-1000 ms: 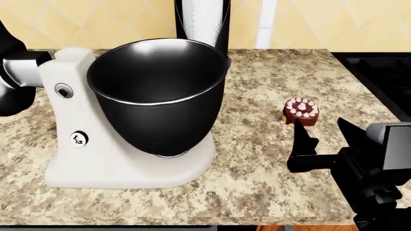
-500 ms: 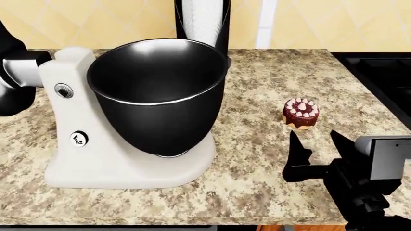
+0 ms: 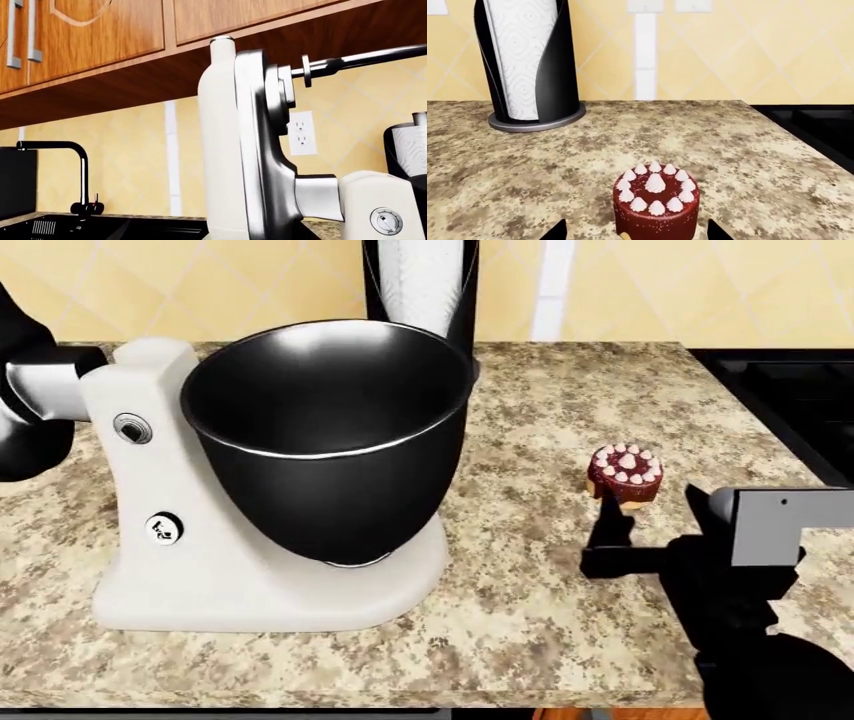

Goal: Place the cake in the stand mixer bowl.

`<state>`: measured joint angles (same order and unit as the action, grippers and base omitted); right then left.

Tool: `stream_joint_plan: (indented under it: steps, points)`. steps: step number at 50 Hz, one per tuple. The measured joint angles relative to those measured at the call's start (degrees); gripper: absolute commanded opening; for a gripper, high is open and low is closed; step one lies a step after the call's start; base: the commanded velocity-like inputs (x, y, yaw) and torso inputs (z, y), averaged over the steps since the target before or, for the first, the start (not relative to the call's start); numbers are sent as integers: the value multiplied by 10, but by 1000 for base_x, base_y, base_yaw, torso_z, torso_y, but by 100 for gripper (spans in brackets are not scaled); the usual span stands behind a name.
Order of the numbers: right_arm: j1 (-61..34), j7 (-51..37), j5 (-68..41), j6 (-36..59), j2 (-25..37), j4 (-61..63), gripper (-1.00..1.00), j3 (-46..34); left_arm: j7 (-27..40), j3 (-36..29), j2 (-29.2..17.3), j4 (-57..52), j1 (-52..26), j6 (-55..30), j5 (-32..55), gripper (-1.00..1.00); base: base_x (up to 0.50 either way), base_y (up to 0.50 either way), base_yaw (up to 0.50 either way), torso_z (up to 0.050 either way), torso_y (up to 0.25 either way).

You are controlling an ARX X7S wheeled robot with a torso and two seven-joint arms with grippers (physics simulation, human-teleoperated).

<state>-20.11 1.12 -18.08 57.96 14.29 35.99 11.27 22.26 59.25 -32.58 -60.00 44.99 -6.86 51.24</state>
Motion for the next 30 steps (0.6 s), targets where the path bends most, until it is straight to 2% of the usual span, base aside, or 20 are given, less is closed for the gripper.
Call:
stream_joint_plan:
  steps: [30]
  points:
    - [-22,-12,19,-54,0,-72,100,-28,6,-13,-3,0,0,1,-6,100,0,0,0,0,0]
